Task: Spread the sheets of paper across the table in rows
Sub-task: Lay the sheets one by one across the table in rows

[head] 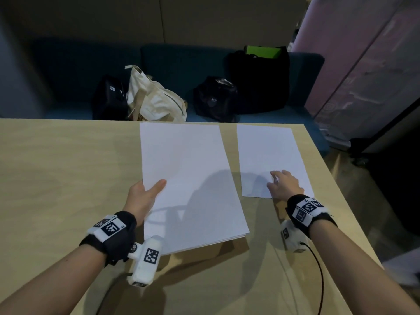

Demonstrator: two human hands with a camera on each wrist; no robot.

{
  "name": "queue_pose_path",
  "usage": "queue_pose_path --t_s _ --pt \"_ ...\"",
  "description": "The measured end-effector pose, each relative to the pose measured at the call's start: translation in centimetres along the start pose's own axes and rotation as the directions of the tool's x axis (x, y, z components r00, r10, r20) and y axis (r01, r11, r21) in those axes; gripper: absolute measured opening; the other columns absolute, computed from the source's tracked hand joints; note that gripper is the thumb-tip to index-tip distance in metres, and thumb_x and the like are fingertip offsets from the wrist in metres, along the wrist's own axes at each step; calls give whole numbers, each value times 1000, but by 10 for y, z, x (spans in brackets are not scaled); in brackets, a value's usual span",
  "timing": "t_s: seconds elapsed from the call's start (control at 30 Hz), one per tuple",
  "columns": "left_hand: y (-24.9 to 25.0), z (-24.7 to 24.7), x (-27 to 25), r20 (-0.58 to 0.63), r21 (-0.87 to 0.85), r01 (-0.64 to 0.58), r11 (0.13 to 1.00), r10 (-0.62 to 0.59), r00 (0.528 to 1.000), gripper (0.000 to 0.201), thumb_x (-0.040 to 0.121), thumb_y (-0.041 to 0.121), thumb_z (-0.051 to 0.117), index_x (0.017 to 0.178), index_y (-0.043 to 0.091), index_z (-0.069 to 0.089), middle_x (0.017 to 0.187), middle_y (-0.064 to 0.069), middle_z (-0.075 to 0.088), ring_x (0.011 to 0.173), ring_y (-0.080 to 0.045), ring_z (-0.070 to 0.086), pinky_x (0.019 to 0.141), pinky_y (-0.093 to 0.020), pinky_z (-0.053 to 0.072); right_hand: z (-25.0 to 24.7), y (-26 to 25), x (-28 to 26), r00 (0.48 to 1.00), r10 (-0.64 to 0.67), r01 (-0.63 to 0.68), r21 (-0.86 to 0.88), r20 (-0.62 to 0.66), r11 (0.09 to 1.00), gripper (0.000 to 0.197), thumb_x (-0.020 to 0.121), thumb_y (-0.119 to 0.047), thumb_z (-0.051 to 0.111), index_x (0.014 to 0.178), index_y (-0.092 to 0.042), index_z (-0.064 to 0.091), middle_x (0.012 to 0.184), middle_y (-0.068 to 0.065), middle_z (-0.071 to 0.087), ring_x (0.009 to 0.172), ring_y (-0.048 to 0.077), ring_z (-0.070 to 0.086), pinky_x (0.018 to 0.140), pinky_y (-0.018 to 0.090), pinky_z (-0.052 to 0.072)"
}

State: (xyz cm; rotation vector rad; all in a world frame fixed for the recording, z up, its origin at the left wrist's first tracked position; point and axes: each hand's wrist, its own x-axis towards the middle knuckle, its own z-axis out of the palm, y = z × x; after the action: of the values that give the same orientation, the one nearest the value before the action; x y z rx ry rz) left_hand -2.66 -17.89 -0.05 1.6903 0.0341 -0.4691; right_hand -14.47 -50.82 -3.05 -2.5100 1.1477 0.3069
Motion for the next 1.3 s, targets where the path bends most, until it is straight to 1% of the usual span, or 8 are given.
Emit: queue_pose_path --t_s 0.13,0.33,0.57,0.7,0.77,0.93,1.17,1.3 --pt "-2 0 0 13 13 2 1000 -2 1000 38 89 13 59 126 2 54 115 -5 61 105 -21 58 92 -30 41 -2 11 0 1000 -1 1 72 -6 997 45 90 -24 51 134 -23 45 148 6 34 135 28 32 107 50 28" --pt "-6 -2 0 16 27 9 1000 -10 1000 40 89 14 60 127 1 54 120 -10 62 105 -21 58 92 -30 40 -8 32 14 999 38 -34 128 -29 991 45 89 -25 55 133 -21 48 146 10 38 134 31 34 110 54 29" --pt "-8 1 0 10 38 9 999 -9 1000 38 89 15 60 124 0 56 121 -11 62 103 -20 58 91 -28 40 -5 42 22 999 22 -18 146 -24 989 47 88 -26 59 133 -23 48 152 6 32 138 30 32 112 54 27" --pt "-8 4 -2 26 35 18 999 -19 999 37 89 14 60 124 1 56 112 -6 62 103 -20 58 88 -27 40 -8 49 28 1000 16 -13 157 -19 987 48 87 -27 60 134 -24 48 154 7 29 140 30 30 113 54 25" --pt "-8 5 -2 28 30 24 999 -25 999 37 89 15 60 123 2 57 111 -5 62 105 -22 59 88 -28 40 -8 51 29 999 22 -18 161 -23 987 48 88 -26 60 134 -24 48 154 7 29 140 30 30 112 54 26" --pt "-7 6 -2 19 24 27 999 -28 999 34 89 14 61 121 2 57 110 -5 62 101 -21 58 88 -28 40 -4 54 31 999 24 -19 150 -31 988 48 87 -27 60 133 -24 49 153 7 32 138 31 33 111 56 28" --pt "-8 4 -1 34 13 27 1000 -28 999 35 88 14 61 122 4 57 113 -6 63 105 -22 59 92 -30 41 -7 60 36 999 33 -25 167 -41 986 48 87 -26 61 133 -24 49 154 7 30 139 31 32 112 56 27" --pt "-7 2 -2 35 8 21 1000 -21 999 35 89 12 60 122 2 56 115 -7 62 105 -22 59 93 -30 41 -8 61 41 999 30 -24 172 -35 985 48 87 -25 62 133 -23 50 154 8 30 139 31 31 112 56 26"
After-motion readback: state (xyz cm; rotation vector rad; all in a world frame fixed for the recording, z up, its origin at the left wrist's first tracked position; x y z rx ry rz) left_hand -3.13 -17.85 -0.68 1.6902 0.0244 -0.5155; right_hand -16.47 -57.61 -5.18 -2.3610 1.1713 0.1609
